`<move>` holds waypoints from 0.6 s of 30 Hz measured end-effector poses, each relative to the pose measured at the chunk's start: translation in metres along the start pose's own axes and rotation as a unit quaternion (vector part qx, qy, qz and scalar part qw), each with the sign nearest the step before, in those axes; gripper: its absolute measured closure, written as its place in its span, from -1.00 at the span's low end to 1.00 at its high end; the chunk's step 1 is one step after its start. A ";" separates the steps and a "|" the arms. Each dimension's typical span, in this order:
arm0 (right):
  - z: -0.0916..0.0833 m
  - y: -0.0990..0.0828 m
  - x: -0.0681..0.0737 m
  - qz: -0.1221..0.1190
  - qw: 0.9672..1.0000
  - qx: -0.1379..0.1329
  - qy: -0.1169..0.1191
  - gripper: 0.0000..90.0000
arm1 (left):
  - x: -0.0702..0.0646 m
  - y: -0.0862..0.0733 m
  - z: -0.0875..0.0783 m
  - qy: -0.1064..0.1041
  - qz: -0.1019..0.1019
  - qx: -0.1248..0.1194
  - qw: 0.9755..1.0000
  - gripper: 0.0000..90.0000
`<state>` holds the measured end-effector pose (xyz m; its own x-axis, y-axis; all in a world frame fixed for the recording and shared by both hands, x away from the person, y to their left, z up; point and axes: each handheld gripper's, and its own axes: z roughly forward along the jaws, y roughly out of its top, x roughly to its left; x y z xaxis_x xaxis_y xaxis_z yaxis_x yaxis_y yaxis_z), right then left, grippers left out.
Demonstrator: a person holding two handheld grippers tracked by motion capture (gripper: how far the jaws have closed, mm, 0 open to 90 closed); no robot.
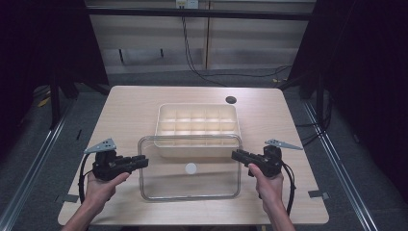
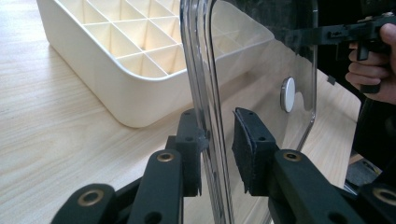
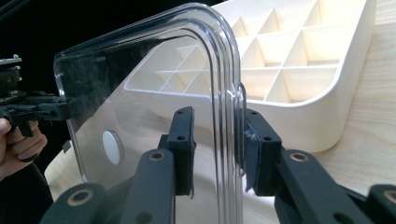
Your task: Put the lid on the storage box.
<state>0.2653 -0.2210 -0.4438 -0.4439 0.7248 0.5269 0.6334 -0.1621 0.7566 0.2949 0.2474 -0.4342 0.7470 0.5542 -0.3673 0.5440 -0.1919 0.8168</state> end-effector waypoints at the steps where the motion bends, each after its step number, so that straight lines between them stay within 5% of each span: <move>1: 0.000 0.000 0.000 0.000 1.000 0.000 0.000 0.51 | 0.000 0.000 0.000 0.000 0.000 0.000 1.000 0.62; 18: -0.003 0.020 0.001 -0.001 1.000 -0.024 0.005 0.51 | -0.001 0.025 -0.001 0.001 0.007 -0.017 1.000 0.61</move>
<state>0.2760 -0.2255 -0.4273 -0.4522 0.7182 0.5288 0.6016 -0.1921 0.7754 0.3073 0.2429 -0.4131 0.7539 0.5526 -0.3553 0.5205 -0.1724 0.8363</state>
